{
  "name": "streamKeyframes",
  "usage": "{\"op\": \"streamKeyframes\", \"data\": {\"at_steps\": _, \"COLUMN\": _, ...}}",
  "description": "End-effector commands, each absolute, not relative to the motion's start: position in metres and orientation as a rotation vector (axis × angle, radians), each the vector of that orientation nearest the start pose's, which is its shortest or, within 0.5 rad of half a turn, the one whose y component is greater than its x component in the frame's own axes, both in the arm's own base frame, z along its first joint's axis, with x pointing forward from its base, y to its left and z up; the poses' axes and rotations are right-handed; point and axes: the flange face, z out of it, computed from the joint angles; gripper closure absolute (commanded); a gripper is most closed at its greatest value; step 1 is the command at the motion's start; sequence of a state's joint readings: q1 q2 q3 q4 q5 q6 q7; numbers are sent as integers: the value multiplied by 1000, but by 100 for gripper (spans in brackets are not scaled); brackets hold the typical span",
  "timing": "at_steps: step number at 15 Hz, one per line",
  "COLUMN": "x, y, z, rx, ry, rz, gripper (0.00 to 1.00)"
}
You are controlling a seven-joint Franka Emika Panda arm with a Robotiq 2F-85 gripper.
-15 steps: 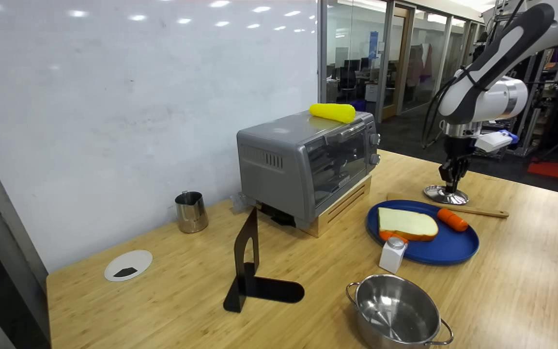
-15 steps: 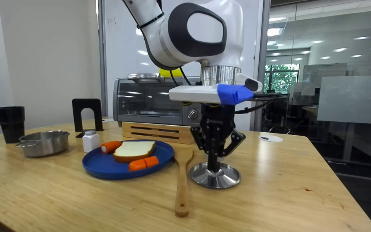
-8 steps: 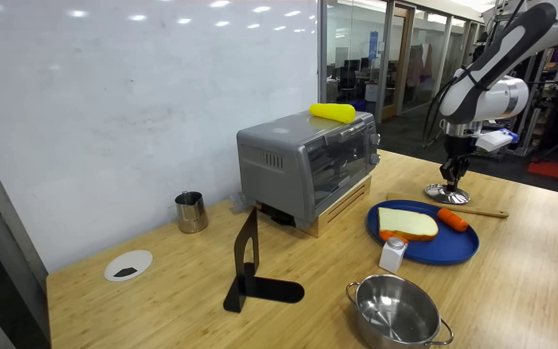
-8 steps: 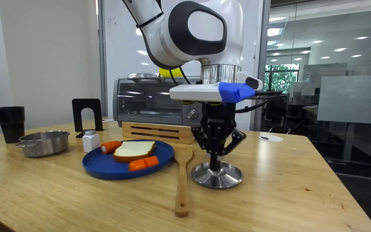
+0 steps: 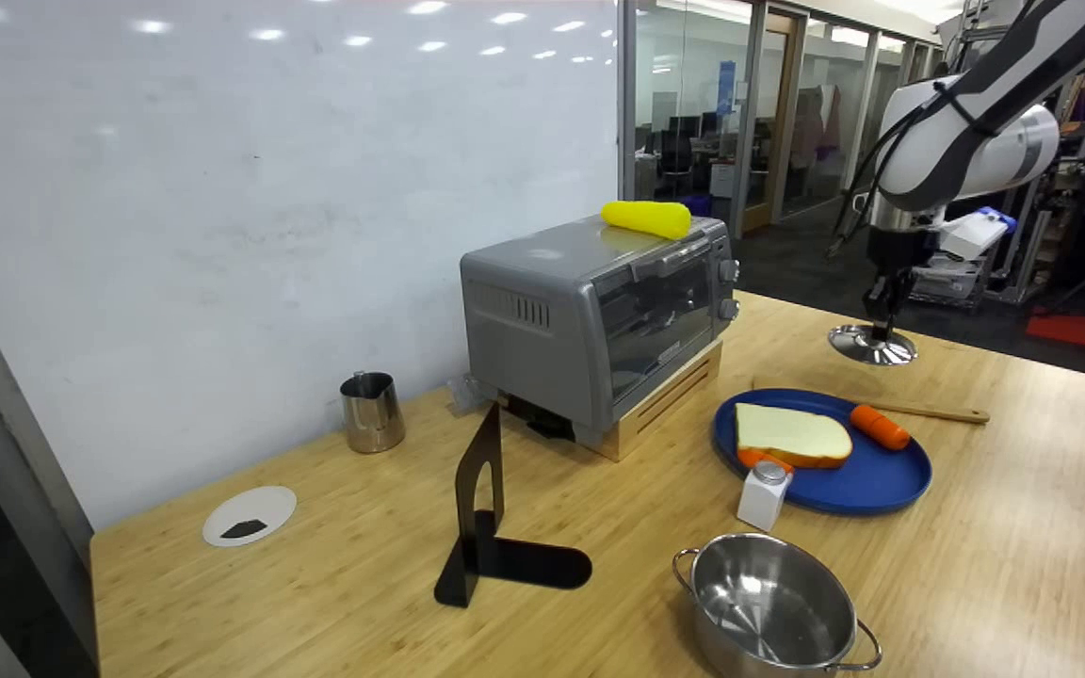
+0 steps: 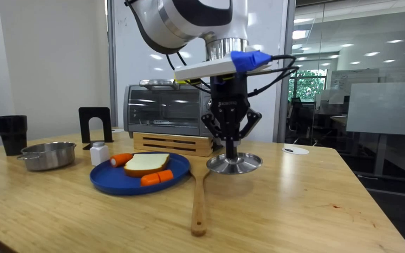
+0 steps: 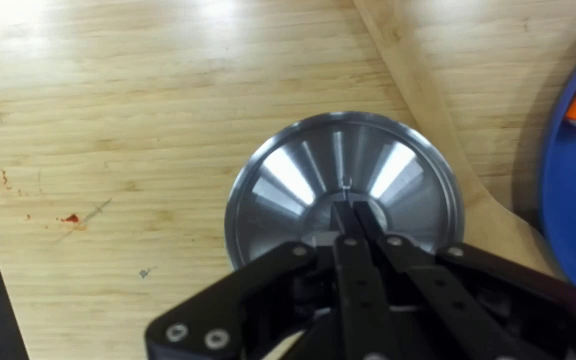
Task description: Pick up the lid from the pot and put it on the table, then pick up the orange object from the pot and put it on the table, then pick up the lid and put it back on the pot
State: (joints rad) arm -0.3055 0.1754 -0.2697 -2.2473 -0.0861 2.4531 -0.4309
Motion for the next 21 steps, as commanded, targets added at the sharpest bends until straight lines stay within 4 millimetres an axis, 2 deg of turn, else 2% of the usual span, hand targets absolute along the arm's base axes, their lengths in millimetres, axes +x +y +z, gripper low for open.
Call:
{"op": "streamKeyframes", "data": {"at_steps": 1, "x": 441, "y": -250, "z": 331, "rx": -3260, "ry": -61, "rz": 1, "gripper": 99}}
{"op": "streamKeyframes", "data": {"at_steps": 5, "x": 444, "y": -200, "z": 362, "rx": -3219, "ry": -336, "rz": -16, "gripper": 99}}
{"op": "streamKeyframes", "data": {"at_steps": 9, "x": 455, "y": -150, "z": 375, "rx": -3140, "ry": -641, "rz": 30, "gripper": 99}}
{"op": "streamKeyframes", "data": {"at_steps": 16, "x": 468, "y": -79, "z": 370, "rx": -2999, "ry": -1081, "rz": 155, "gripper": 99}}
{"op": "streamKeyframes", "data": {"at_steps": 21, "x": 470, "y": -48, "z": 366, "rx": -2922, "ry": -1268, "rz": 201, "gripper": 99}}
